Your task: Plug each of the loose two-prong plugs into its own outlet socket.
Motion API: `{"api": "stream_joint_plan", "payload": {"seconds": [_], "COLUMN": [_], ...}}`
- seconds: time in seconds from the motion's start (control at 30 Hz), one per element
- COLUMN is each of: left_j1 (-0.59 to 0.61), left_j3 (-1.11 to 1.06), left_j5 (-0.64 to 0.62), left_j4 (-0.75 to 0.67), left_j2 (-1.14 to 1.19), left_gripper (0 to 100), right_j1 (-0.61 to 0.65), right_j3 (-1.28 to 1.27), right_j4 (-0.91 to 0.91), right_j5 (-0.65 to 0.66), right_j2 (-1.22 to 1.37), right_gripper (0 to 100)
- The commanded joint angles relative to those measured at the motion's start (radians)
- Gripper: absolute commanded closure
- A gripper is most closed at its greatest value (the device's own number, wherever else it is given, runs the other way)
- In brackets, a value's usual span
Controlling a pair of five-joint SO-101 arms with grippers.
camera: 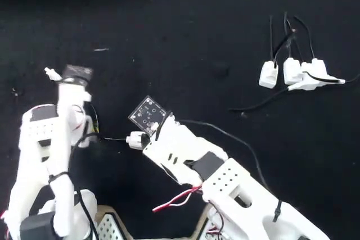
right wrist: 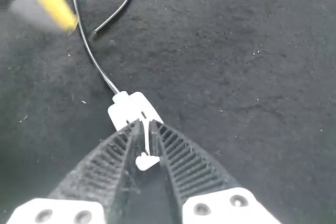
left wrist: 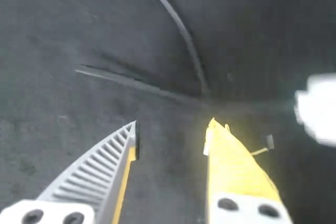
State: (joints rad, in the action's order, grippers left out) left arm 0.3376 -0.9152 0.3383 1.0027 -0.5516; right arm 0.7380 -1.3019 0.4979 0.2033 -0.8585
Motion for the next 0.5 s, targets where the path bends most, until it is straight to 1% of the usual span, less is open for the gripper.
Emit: {"api": "stream_joint_plan", "payload": {"seconds": [0.0,0.07,0.13,0.3,0.47], "left_j1": [0.022,0.021,0.019,0.027,0.028], "left_j3": [-0.048,-0.091,-0.079,0.107,0.182], "left_j5": [-0.161,-0.149,-0.141,-0.221,-0.216], "left_j4": [-0.192,-0.282,-0.295,-0.157,-0.078], "left_j2": [-0.032,-0.014,0.040,0.258,0.373], "left_gripper": [79,79,79,79,79], "right_j1": [0.041,0.069,0.087,0.092,0.094], "right_j3": [0.005,-0.013,-0.041,-0.065,-0.068], "right_j4": [-0.038,-0.063,-0.106,-0.147,-0.149], "right_j5": [-0.066,-0.094,-0.091,-0.092,-0.092], "right_j2": [-0.024,-0.024,-0.024,-0.022,-0.022], "right_gripper": [98.4,98.4,98.4,98.4,98.4]}}
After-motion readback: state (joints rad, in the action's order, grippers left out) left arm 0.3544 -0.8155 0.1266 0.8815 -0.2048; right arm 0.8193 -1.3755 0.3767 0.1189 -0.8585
